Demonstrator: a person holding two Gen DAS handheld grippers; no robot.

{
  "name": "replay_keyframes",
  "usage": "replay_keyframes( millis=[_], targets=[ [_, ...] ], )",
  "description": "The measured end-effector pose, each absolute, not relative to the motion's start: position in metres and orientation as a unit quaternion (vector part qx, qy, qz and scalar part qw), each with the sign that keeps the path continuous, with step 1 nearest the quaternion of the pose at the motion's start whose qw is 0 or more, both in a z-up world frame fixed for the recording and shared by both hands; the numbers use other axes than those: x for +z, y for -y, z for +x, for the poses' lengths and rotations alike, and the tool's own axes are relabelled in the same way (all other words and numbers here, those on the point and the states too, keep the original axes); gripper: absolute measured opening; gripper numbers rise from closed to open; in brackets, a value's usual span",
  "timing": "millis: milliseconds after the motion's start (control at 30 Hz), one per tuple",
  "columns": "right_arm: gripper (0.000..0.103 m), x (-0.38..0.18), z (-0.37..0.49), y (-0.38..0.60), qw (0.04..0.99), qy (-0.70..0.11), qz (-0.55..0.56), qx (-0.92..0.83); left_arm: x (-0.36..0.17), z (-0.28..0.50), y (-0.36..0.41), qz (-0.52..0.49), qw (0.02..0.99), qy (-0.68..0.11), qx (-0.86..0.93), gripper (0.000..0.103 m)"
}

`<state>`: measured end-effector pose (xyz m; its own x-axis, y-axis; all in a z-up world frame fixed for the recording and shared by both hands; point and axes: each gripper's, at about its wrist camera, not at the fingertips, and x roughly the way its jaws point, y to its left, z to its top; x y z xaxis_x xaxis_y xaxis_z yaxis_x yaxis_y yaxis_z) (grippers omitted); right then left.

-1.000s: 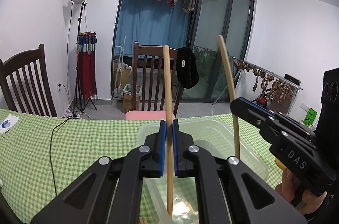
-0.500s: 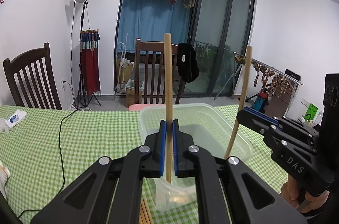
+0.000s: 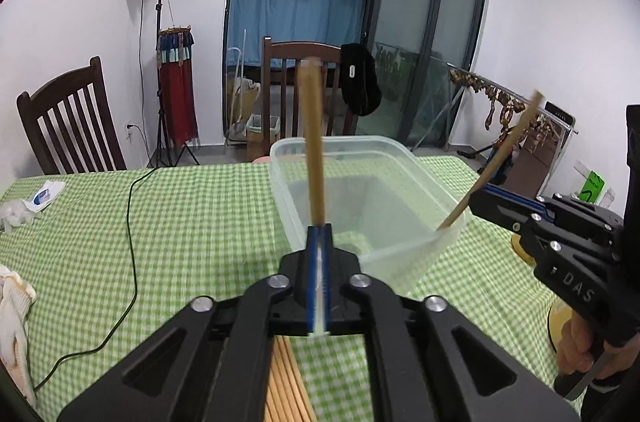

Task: Organize utensils
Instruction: 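Open both grippers to release the chopsticks inside the container, then withdraw both open grippers away from the container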

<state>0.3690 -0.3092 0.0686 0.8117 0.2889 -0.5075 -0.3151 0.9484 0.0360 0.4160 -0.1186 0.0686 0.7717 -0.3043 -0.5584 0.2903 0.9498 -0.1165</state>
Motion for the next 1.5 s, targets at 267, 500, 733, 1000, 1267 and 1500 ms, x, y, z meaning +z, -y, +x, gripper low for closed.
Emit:
replay_keyframes(
  millis=[267,500,733,1000,1267,1500],
  targets=[
    [0.006,0.067,0.369,0.312,0.94,-0.305,-0.023,0.15,0.071,0.41,0.118,0.0,0.938,-0.309,-0.156,0.0],
    [0.006,0.068,0.363,0.313,0.939,-0.307,-0.025,0.153,0.077,0.4,0.12,0.005,0.94,-0.303,-0.159,0.0],
    [0.006,0.072,0.328,0.316,0.942,-0.292,-0.019,0.165,0.079,0.36,0.1,0.0,0.945,-0.287,-0.156,0.0],
    [0.02,0.067,0.268,0.309,0.949,-0.261,-0.016,0.178,0.07,0.289,0.075,-0.011,0.954,-0.263,-0.143,0.0],
    [0.087,0.032,0.203,0.284,0.962,-0.217,-0.027,0.162,0.043,0.214,0.056,-0.039,0.962,-0.231,-0.141,0.072],
    [0.09,-0.008,0.145,0.276,0.956,-0.238,0.008,0.173,0.003,0.13,0.035,-0.003,0.971,-0.208,-0.115,0.096]
  ],
)
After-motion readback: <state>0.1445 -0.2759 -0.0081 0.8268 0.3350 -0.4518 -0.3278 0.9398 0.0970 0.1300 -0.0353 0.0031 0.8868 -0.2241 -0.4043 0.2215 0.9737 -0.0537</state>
